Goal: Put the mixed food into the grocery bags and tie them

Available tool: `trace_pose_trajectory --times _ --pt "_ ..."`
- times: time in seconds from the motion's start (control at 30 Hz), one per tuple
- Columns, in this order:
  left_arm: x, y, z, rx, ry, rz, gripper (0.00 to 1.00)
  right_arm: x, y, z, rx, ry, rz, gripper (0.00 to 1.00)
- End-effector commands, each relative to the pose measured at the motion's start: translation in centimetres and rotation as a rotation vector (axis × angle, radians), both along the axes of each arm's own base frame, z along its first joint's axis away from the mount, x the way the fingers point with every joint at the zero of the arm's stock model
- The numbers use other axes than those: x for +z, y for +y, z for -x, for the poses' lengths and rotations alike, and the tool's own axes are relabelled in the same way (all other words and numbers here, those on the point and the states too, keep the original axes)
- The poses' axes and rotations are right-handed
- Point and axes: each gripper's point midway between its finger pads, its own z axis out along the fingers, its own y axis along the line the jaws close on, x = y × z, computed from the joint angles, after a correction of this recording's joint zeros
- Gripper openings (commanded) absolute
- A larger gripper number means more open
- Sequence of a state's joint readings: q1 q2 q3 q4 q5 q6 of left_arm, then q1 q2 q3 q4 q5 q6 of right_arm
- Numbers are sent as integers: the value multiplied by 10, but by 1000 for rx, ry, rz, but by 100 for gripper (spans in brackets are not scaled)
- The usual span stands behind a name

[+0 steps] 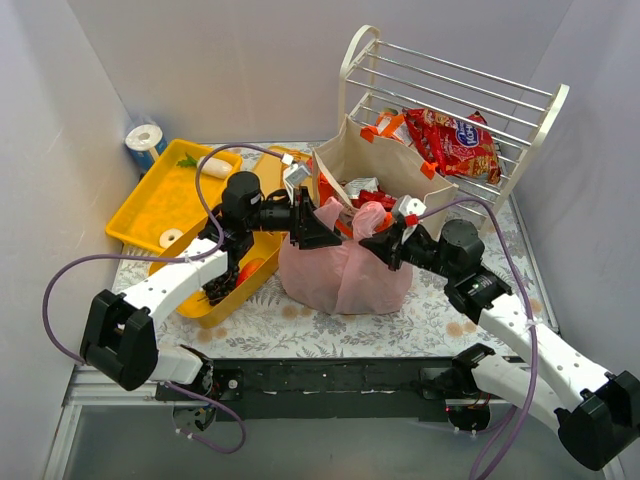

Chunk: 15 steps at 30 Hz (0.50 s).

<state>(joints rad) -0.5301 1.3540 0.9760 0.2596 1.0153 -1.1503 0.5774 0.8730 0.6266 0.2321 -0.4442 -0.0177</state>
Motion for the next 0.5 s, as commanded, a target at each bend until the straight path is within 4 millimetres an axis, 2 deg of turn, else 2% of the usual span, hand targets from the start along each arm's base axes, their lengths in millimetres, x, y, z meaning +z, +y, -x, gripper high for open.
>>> trace_pose_trajectory --times 0.0,0.03,0.07,0.1,0.13,0.17,0.23,0.27,0.33,0.37,0.4,0.47 --pt "7 5 5 -26 -35 -8 30 22 -3 -3 -2 -93 34 1" --pt "8 5 6 -31 -41 -8 23 23 -3 -3 0 -101 38 1" --pt "5 5 7 -39 -30 -18 9 26 -2 0 12 -113 39 1" --pt "2 5 9 -63 -14 -30 5 28 -2 1 19 -122 43 1" --pt "10 3 6 -78 -53 -34 1 33 -1 3 30 -141 55 1" --pt "-13 3 5 -90 56 -105 0 33 2 5 50 -140 65 1" --pt "-23 2 2 -113 68 -147 0 39 5 6 76 -176 91 1" --pt "-29 2 1 -120 111 -177 0 35 8 9 96 -172 110 1" --pt "-35 1 -2 -136 128 -201 0 37 12 11 115 -196 122 1" --pt "-33 0 -3 -137 153 -222 0 35 15 13 137 -216 140 1" --pt "-45 -2 -8 -137 199 -255 0 35 17 15 145 -227 147 1" --pt "-58 0 -12 -120 236 -309 0 37 20 18 160 -259 157 1"
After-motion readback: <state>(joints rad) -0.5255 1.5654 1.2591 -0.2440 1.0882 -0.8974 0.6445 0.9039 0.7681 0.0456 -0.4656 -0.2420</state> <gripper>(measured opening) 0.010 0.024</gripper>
